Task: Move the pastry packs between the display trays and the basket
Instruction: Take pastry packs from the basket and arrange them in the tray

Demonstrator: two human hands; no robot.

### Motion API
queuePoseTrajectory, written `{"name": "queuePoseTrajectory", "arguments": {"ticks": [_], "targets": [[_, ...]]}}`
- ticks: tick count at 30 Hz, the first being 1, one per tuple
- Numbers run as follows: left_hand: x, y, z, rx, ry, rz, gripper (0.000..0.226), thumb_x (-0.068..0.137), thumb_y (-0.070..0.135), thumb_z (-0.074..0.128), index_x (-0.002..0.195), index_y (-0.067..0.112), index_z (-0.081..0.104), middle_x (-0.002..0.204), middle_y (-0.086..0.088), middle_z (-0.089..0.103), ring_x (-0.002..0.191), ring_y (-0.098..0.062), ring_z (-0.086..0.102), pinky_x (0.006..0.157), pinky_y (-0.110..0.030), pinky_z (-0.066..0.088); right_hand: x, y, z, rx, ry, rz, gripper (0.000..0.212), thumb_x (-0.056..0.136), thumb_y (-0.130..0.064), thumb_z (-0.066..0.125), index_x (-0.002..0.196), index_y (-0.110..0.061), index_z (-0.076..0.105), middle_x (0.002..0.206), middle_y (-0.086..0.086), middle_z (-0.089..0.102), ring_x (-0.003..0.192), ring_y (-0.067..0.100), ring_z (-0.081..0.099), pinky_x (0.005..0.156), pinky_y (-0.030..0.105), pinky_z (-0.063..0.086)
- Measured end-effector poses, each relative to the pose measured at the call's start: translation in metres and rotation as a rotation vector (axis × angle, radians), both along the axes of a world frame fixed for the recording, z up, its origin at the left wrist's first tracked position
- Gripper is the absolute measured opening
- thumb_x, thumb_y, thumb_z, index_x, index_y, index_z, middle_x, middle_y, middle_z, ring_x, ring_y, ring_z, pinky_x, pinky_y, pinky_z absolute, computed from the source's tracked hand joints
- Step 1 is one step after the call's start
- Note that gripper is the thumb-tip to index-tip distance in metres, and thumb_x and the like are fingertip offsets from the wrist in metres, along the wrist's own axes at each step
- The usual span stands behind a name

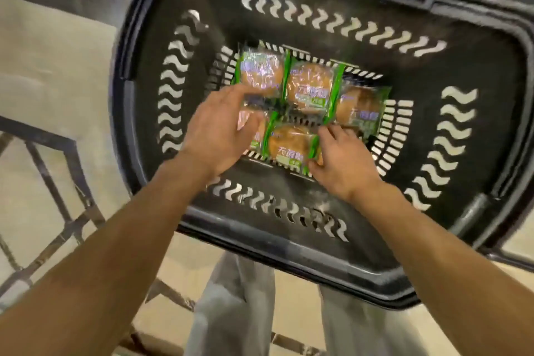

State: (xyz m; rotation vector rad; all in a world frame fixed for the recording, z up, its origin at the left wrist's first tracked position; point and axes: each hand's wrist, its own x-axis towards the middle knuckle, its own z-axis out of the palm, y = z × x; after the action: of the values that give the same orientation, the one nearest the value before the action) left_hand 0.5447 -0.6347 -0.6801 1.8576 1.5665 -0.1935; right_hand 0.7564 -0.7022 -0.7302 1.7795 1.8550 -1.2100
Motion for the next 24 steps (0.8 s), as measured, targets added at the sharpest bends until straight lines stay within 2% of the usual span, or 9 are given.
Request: {"name": "queuePoseTrajectory", "arguments": {"ticks": [4,6,8,11,14,17,21,24], "targets": [[-0.018,-0.005,-0.042,-0.039,-0.006,0.074,0.038,0.101,0.035,0.055,0.134,0.016,0.055,0.126,-0.007,0.063,0.120,-0.026,0.056,0.105,-0.044,0.043,-0.032,0.004,-0.061,-0.042,-0.068,0.086,0.070,0.094,-0.046,0.062,0.148,-0.012,0.034,0.147,0.014,0.043,0.133,0.036,0.041,0.110,0.048,0.038],[-0.025,-0.005,-0.055,-0.044,0.005,0.093,0.041,0.100,0.036,0.053,0.136,0.015,0.054,0.131,-0.006,0.061,0.124,-0.023,0.054,0.109,-0.038,0.040,-0.045,0.006,-0.080,-0.123,-0.088,0.142,0.081,0.094,-0.040,0.063,0.156,-0.013,0.020,0.155,0.013,0.034,0.140,0.036,0.034,0.117,0.049,0.028],[-0.028,-0.002,-0.065,-0.063,0.011,0.048,0.044,0.101,0.037,0.052,0.140,0.015,0.052,0.136,-0.006,0.058,0.129,-0.022,0.050,0.110,-0.034,0.036,-0.054,0.003,-0.088,-0.149,-0.137,0.156,0.086,0.092,-0.030,0.064,0.158,-0.013,0.012,0.156,0.014,0.032,0.141,0.038,0.032,0.117,0.051,0.024],[-0.026,0.008,-0.077,-0.102,0.025,-0.036,0.046,0.102,0.037,0.052,0.144,0.020,0.047,0.143,-0.006,0.053,0.134,-0.025,0.045,0.112,-0.040,0.037,-0.059,-0.004,-0.090,-0.020,-0.194,0.140,0.074,0.090,-0.031,0.067,0.150,-0.014,0.027,0.147,0.014,0.045,0.133,0.037,0.043,0.113,0.051,0.031],[-0.020,0.019,-0.081,-0.140,0.010,-0.123,0.046,0.101,0.040,0.051,0.143,0.023,0.045,0.139,-0.007,0.055,0.132,-0.028,0.047,0.109,-0.048,0.041,-0.060,-0.008,-0.085,-0.026,-0.197,0.076,0.069,0.090,-0.029,0.069,0.145,-0.016,0.030,0.144,0.014,0.045,0.130,0.038,0.044,0.109,0.050,0.034],[-0.014,0.032,-0.081,-0.081,-0.038,-0.119,0.043,0.101,0.039,0.053,0.139,0.020,0.049,0.132,-0.005,0.059,0.126,-0.025,0.050,0.105,-0.040,0.042,-0.061,-0.004,-0.082,-0.058,-0.116,0.013,0.064,0.092,-0.024,0.069,0.143,-0.021,0.031,0.142,0.016,0.043,0.128,0.040,0.045,0.104,0.050,0.040],[-0.006,0.042,-0.080,-0.048,-0.070,-0.117,0.041,0.101,0.032,0.057,0.136,0.013,0.052,0.129,-0.008,0.056,0.123,-0.025,0.049,0.102,-0.034,0.038,-0.052,-0.001,-0.088,-0.125,0.022,-0.249,0.050,0.092,-0.024,0.069,0.136,-0.029,0.047,0.122,0.012,0.064,0.113,0.037,0.059,0.090,0.046,0.053],[0.005,0.045,-0.092,-0.015,-0.079,-0.192,0.044,0.099,0.032,0.059,0.136,0.010,0.050,0.132,-0.012,0.054,0.124,-0.032,0.050,0.106,-0.047,0.043,-0.035,0.001,-0.082,-0.177,0.063,-0.412,0.048,0.091,-0.032,0.072,0.134,-0.032,0.051,0.114,0.005,0.071,0.108,0.032,0.064,0.088,0.044,0.054]]}}
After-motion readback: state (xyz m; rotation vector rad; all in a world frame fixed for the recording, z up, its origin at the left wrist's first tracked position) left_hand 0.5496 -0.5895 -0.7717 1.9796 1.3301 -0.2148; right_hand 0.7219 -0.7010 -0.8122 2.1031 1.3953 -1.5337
